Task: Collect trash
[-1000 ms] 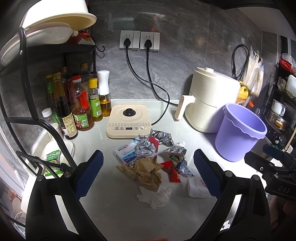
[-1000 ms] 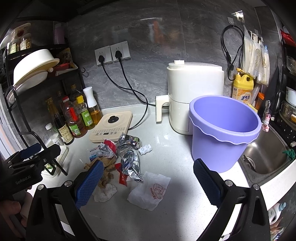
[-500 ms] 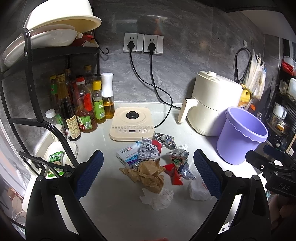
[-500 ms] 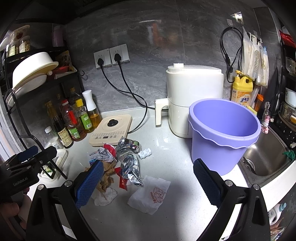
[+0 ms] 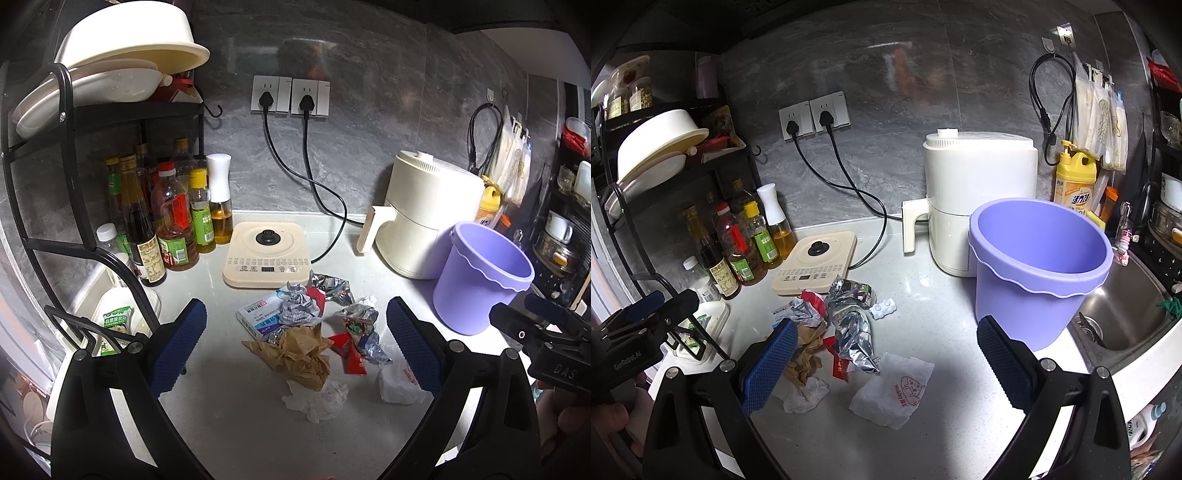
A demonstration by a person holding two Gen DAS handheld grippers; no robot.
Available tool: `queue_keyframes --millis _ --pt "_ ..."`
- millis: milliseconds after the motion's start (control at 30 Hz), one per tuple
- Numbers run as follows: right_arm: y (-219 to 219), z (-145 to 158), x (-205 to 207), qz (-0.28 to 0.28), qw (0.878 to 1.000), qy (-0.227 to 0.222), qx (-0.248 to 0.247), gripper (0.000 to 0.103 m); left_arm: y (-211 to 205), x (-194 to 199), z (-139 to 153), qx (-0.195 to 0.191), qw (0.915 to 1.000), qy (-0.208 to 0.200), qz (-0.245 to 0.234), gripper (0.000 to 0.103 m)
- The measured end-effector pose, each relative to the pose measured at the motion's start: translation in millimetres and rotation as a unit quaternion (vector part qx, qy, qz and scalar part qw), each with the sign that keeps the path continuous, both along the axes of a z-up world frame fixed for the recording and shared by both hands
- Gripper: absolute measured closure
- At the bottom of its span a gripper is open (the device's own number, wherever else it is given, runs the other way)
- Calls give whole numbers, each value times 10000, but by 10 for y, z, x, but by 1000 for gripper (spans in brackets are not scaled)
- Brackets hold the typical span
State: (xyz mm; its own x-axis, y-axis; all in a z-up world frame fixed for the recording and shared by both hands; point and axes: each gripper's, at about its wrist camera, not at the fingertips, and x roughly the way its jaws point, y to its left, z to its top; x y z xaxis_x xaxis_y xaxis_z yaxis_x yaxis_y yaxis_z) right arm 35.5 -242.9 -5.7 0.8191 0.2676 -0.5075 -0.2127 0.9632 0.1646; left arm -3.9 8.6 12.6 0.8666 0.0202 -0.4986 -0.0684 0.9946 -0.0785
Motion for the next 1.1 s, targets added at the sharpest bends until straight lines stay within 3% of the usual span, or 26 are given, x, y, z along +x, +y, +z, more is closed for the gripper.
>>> queue_keyframes --millis 267,667,1100 --pt "-11 20 -43 77 9999 -90 76 8 -11 -1 -6 3 10000 0 -34 6" --pt "52 -197 60 129 9995 282 1 10 54 100 -249 -182 9994 251 -134 7" --pt "36 -658 269 85 9947 1023 -48 26 167 418 -734 -360 9946 941 -231 33"
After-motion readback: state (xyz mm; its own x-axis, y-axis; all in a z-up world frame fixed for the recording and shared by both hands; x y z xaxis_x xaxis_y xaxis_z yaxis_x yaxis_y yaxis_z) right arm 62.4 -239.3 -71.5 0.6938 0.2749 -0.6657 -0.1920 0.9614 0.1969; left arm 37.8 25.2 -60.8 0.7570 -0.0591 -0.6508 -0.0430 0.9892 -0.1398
